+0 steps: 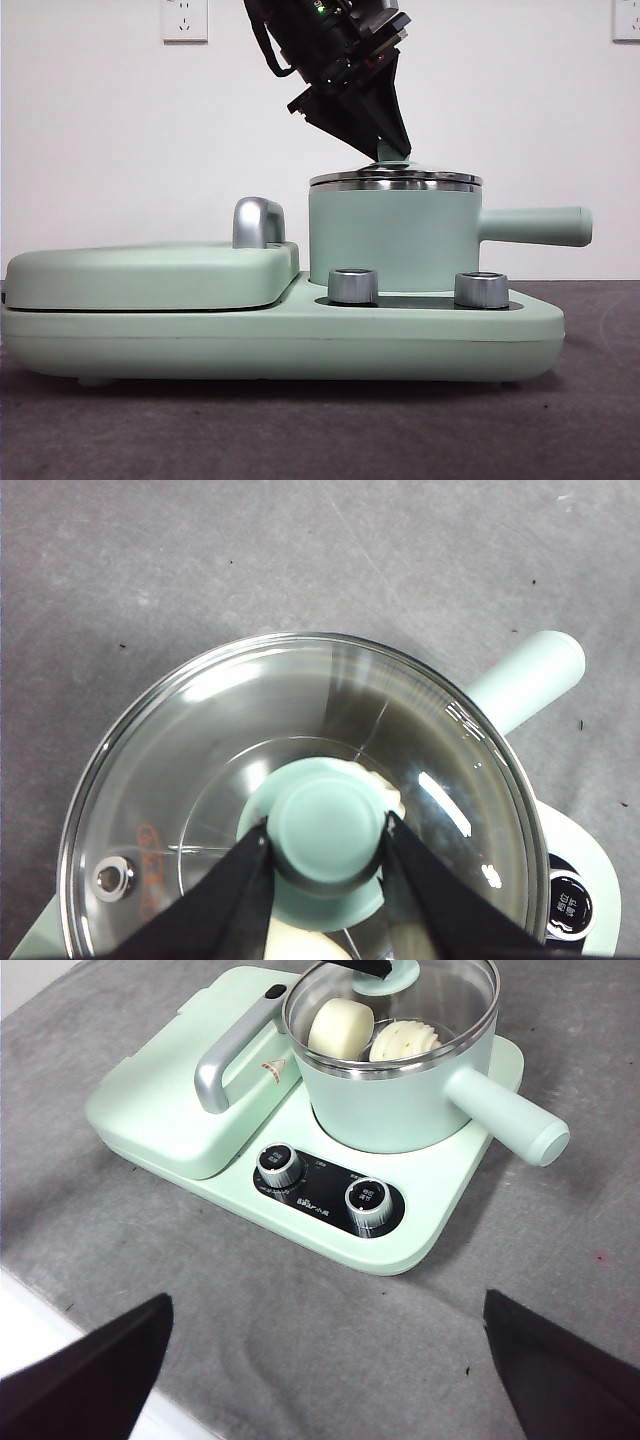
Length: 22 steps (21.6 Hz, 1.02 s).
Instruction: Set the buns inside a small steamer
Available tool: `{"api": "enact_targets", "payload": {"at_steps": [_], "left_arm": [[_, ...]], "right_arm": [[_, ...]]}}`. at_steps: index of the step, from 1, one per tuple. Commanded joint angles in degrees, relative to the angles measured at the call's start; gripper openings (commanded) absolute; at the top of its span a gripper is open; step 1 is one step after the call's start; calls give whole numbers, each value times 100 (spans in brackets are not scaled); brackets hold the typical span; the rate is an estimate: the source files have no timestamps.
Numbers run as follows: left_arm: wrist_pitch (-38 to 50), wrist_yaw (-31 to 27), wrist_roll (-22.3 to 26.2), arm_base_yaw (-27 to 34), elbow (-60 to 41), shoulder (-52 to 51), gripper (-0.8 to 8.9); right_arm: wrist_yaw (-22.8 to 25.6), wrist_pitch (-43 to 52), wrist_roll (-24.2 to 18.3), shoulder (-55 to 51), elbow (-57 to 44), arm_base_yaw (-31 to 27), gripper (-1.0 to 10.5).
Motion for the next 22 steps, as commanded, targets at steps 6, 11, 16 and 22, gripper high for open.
{"api": "enact_targets", "payload": {"at_steps": [6, 11, 16, 22], "left_arm": [[17, 63, -308, -59, 210, 162, 437], [-570, 61, -597, -37, 765, -81, 474], [-1187, 63, -813, 214, 767, -1047, 473], [-2133, 59, -811, 481, 625, -2546, 469]], "right_arm": [[26, 61, 42, 9, 44, 46, 491], [24, 61, 42, 9, 44, 46, 491], [20, 63, 39, 9, 44, 46, 491], [-24, 76, 37, 15, 44, 46, 491]]}}
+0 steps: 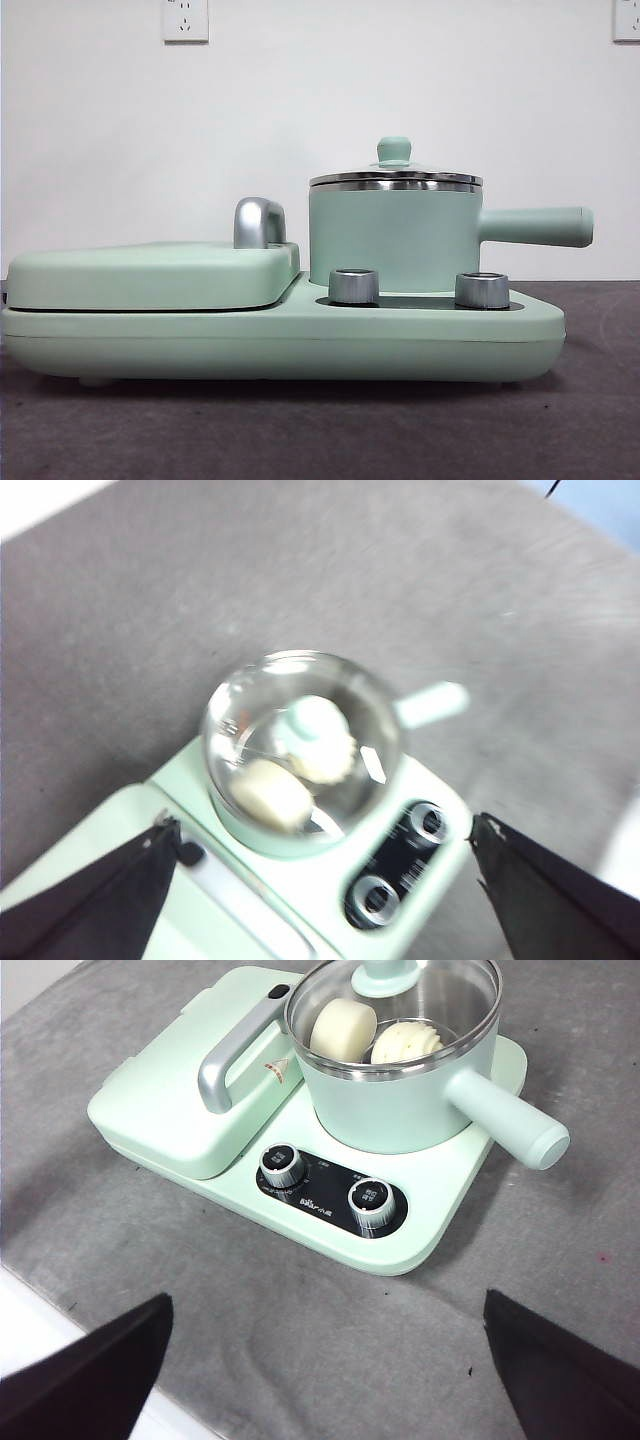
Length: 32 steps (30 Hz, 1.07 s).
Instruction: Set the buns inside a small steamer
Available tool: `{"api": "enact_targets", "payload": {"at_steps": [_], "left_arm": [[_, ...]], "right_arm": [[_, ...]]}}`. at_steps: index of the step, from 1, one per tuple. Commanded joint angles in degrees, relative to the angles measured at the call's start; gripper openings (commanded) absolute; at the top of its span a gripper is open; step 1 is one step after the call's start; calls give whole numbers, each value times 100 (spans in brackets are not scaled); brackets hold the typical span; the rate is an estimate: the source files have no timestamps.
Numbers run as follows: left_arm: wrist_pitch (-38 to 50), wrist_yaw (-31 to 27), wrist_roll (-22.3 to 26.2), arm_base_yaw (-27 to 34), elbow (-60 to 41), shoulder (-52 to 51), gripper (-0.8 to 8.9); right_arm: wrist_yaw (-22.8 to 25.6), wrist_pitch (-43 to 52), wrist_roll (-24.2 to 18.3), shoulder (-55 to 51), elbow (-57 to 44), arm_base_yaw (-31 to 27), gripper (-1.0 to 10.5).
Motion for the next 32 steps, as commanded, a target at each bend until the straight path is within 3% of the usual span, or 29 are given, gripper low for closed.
{"api": "enact_targets", "payload": {"at_steps": [1, 3, 10, 21, 22, 23, 24, 25, 26, 32], "left_arm": [[-205, 11, -20, -48, -127, -527, 468], [-293, -116, -37, -46, -680, -1185, 463], [7, -350, -756, 170, -3093, -3237, 460], [1300, -385, -1941, 216, -6352, -5982, 454], [1300, -385, -1989, 216, -6472, -6124, 406], [1300, -385, -2015, 216, -6572, -6264, 264], [1300, -385, -2011, 216, -6638, -6387, 39], [1311, -398, -2015, 216, -6673, -6474, 20], [1335, -407, -2022, 219, -6688, -6548, 13], [1425, -428, -2107, 216, -6686, -6710, 7]], "right_arm": [[-4, 76, 35, 13, 44, 46, 491], [-24, 83, 11, 13, 44, 46, 491], [-323, 396, -168, 17, 44, 46, 491], [-326, 831, -369, 17, 44, 46, 484], [-326, 828, -369, 17, 44, 46, 436], [-330, 820, -369, 17, 44, 46, 302], [-361, 802, -374, 17, 44, 46, 96], [-385, 789, -387, 17, 44, 46, -26], [-393, 791, -400, 17, 44, 46, 29], [-282, 813, -409, 15, 48, 44, 19]]}}
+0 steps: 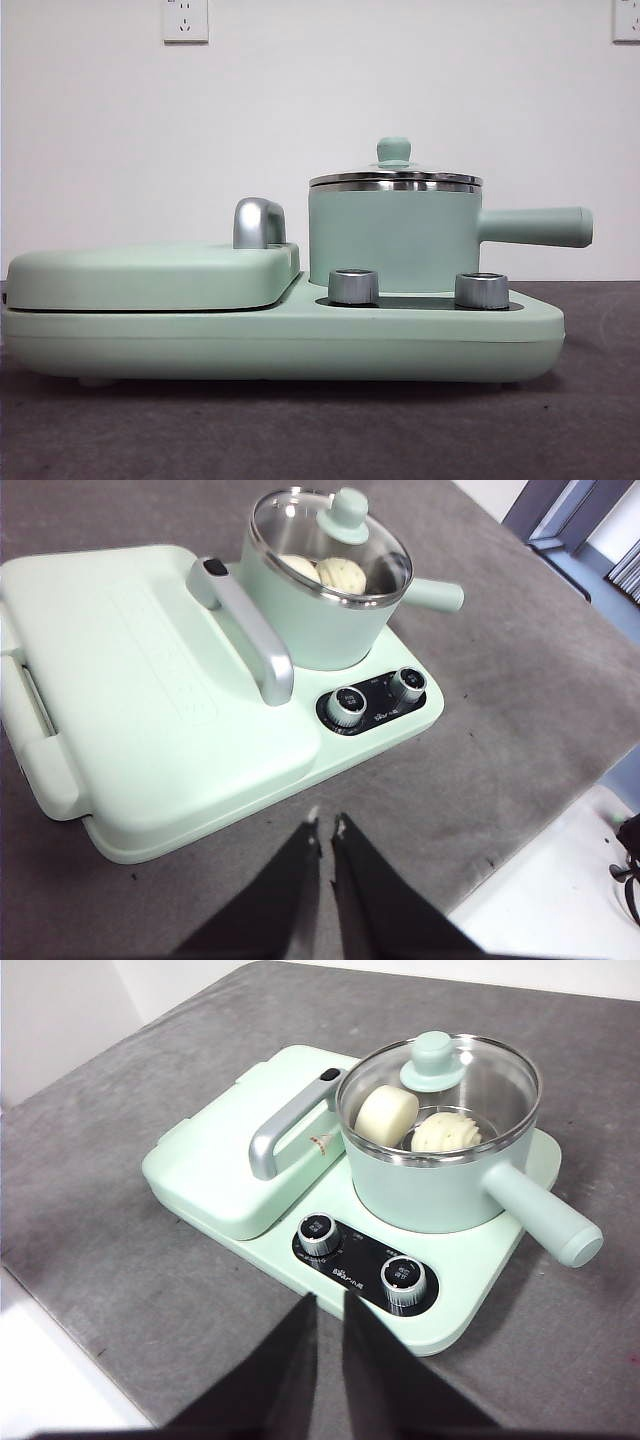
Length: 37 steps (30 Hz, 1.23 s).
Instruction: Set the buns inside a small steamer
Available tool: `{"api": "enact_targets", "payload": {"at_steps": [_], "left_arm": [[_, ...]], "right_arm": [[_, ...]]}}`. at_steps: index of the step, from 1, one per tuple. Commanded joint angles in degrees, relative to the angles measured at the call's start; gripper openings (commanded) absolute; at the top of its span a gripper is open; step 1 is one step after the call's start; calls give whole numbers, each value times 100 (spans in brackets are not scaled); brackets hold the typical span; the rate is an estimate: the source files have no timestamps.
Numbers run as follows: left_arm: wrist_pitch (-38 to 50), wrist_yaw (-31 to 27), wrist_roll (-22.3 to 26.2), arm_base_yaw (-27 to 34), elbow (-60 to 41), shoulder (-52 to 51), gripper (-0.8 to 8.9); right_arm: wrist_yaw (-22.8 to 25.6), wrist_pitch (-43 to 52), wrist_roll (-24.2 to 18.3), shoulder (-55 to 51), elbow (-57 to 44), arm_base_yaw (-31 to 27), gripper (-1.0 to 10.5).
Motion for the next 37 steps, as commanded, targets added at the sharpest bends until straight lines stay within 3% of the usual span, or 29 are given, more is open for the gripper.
{"api": "enact_targets", "payload": {"at_steps": [1, 11, 17, 18, 20, 26, 29, 37], "left_arm": [[63, -13, -46, -20, 57, 4, 7], [98, -13, -48, -20, 46, 4, 7], [317, -68, 140, 374, -293, -76, 7], [546, -107, 363, 584, -479, -153, 7], [1071, -105, 369, 918, -848, -326, 7], [3368, -146, 905, 2092, -2837, -1172, 7], [4203, -417, 946, 2509, -3818, -1576, 7], [4330, -525, 844, 2975, -4968, -2371, 7]], "right_arm": [[15, 63, -61, 15, 48, 44, 19], [15, 70, -63, 15, 48, 44, 19], [15, 70, -63, 15, 48, 44, 19], [15, 70, -61, 15, 48, 44, 19], [13, 70, -63, 15, 48, 44, 19], [17, 70, -61, 15, 48, 44, 19], [0, 70, -61, 15, 48, 44, 19], [0, 68, -61, 15, 48, 44, 19]]}}
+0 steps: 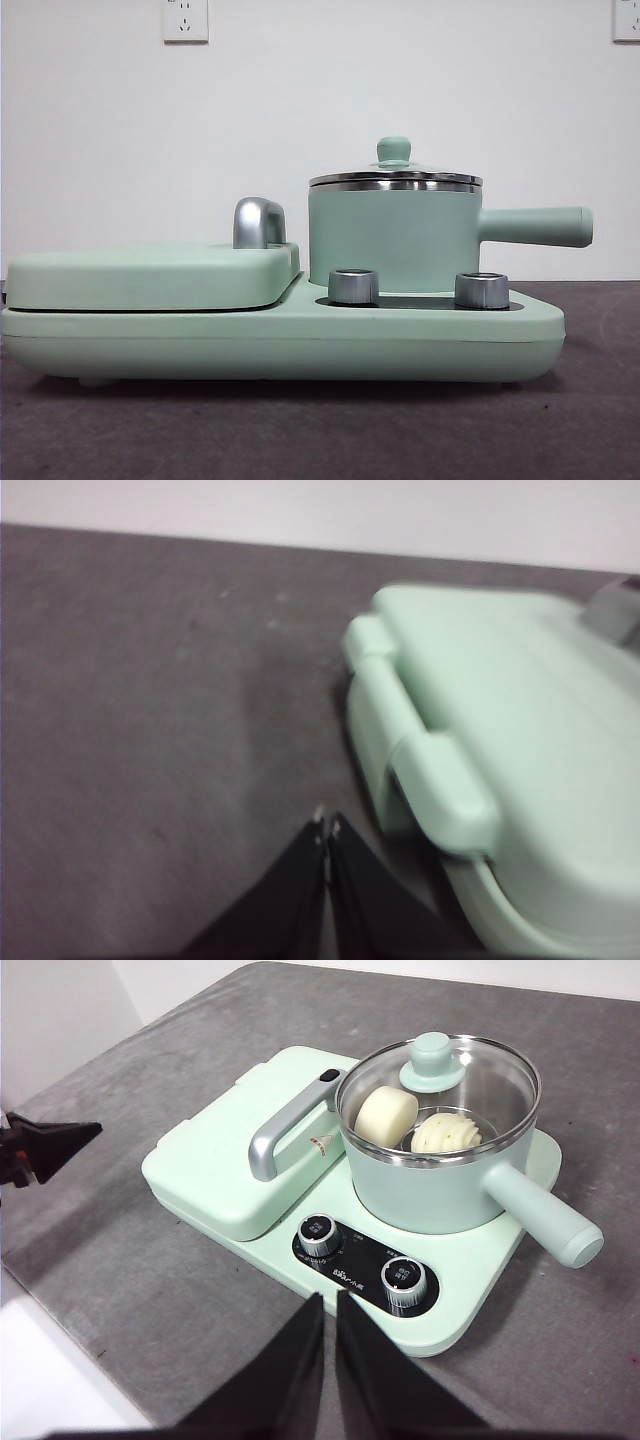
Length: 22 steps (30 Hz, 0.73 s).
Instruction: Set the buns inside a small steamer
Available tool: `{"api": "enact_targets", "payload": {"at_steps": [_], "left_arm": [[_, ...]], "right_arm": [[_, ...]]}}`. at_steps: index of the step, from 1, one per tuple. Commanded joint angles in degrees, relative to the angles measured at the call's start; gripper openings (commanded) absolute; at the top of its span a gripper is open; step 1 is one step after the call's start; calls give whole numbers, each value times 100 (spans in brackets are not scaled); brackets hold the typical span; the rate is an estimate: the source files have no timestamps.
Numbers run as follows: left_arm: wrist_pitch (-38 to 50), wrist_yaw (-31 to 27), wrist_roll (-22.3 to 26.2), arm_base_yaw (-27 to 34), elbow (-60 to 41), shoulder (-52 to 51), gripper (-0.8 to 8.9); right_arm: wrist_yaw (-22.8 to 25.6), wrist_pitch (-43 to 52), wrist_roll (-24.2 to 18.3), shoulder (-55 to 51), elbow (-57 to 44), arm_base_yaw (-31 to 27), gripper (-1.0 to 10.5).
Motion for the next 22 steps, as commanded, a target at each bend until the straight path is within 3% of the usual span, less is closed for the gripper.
{"api": "enact_targets", "payload": {"at_steps": [1, 8, 22], "left_arm": [[-46, -48, 31, 28, -144, -247, 7], [-76, -774, 57, 28, -142, -243, 7], [-66, -791, 55, 26, -142, -243, 7]], "right_arm": [[4, 63, -61, 15, 48, 44, 19], [4, 63, -63, 15, 48, 44, 19], [4, 61, -63, 15, 48, 44, 19]]}}
